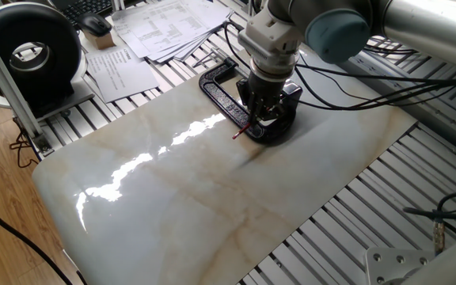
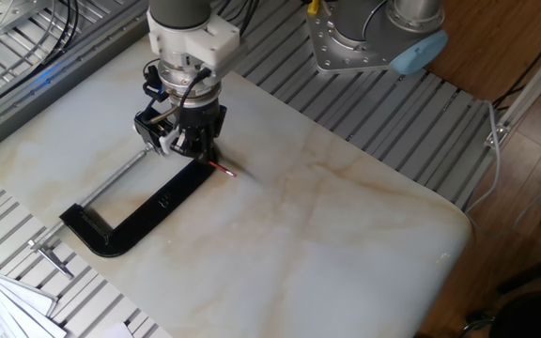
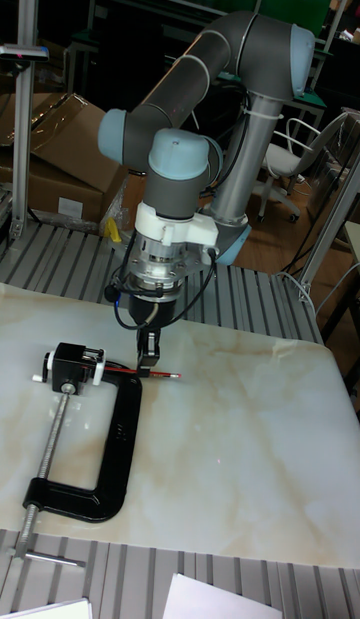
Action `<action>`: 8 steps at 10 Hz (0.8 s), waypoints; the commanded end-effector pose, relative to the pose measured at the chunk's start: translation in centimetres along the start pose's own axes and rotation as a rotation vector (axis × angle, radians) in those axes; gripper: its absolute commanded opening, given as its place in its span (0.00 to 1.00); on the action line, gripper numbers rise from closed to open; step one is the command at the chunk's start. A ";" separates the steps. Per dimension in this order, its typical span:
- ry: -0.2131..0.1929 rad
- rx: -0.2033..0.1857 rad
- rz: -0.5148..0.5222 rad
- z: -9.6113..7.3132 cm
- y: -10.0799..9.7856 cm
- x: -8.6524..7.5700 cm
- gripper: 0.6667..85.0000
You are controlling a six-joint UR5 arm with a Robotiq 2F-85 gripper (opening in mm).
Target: Insert the pencil into the pencil sharpener
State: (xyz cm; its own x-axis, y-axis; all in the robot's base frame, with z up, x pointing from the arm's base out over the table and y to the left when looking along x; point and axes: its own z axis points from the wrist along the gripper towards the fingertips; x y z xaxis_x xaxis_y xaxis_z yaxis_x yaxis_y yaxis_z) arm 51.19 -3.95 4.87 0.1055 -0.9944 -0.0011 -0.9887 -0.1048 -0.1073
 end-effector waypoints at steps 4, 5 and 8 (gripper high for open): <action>0.026 0.003 -0.001 0.0 -0.1 0.4 0.00; 0.022 0.004 -0.001 0.0 -0.1 0.3 0.00; 0.011 0.006 -0.003 -0.1 -0.2 0.7 0.00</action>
State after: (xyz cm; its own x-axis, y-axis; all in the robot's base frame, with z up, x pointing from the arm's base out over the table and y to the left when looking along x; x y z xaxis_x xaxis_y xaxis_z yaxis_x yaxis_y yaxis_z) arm 51.28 -4.50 4.84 0.1125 -0.9933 0.0246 -0.9876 -0.1145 -0.1079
